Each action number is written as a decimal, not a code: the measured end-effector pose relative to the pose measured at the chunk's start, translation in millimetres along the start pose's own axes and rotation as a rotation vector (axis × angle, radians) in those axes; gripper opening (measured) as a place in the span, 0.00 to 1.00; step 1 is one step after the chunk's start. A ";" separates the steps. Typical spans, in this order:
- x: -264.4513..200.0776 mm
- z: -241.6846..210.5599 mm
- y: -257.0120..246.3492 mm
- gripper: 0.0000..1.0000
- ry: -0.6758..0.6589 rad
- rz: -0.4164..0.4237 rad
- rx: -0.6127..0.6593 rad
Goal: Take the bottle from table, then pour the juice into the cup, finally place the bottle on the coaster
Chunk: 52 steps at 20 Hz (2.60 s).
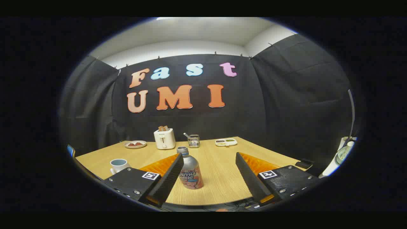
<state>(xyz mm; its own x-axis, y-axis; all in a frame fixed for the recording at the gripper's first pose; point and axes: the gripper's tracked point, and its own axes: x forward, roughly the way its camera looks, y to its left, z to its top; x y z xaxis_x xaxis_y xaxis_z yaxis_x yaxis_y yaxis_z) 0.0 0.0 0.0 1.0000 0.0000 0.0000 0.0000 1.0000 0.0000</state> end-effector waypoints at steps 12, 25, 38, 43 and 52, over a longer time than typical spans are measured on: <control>0.6 -8.4 20.8 0.98 0.021 0.048 -0.017; 2.1 -18.2 38.4 0.98 0.044 0.081 -0.065; 35.9 -69.6 53.7 0.98 0.127 0.099 -0.090; 50.6 -89.6 55.8 0.98 0.157 0.105 -0.111; 64.5 -112.5 60.4 0.98 0.207 0.119 -0.112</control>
<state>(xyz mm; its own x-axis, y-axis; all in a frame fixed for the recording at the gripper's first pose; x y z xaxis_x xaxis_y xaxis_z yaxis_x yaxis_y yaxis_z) 64.5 60.4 -112.5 0.9716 0.1065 -0.2112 -0.1296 0.9867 -0.0985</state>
